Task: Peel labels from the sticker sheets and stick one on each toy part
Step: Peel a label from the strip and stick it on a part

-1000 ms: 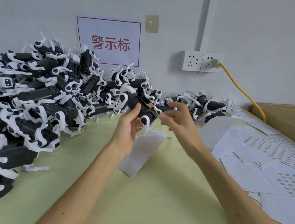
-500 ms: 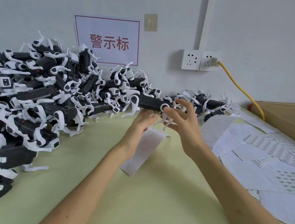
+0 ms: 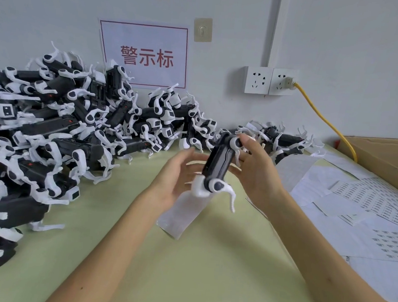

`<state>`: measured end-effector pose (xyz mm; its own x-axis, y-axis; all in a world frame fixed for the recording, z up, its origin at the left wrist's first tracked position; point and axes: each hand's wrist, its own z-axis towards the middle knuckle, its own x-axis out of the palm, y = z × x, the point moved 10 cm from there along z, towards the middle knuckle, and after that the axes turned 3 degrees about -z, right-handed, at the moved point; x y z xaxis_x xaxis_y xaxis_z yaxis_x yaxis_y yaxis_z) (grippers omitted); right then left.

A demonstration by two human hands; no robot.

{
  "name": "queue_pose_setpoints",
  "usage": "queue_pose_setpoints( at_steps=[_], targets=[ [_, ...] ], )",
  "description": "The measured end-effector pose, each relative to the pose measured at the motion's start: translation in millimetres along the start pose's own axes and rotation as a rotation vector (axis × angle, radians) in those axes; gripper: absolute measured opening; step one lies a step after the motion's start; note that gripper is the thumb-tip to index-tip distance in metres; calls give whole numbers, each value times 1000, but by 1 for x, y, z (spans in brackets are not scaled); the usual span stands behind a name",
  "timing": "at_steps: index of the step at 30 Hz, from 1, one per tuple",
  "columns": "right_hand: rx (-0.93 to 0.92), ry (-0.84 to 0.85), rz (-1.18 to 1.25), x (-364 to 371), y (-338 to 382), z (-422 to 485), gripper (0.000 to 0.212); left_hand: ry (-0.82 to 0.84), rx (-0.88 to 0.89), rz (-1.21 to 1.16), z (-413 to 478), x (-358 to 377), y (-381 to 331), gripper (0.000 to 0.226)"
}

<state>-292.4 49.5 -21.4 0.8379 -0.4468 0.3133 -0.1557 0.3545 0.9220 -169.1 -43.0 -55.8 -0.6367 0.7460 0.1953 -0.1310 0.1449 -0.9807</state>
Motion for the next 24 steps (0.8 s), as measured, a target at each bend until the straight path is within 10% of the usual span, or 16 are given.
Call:
queue_pose_setpoints(
  at_steps=[12,20,24],
  targets=[
    [-37,-109,-221,-7,2,-5,79,300,94,99,-9,39,0,46],
    [-389,-363,-272,-30,43,-19,17,54,195,-21,-2,12,-9,28],
    [-285,-84,-200,-6,38,-11,14,-35,220,-49,-1,1,-12,25]
  ],
)
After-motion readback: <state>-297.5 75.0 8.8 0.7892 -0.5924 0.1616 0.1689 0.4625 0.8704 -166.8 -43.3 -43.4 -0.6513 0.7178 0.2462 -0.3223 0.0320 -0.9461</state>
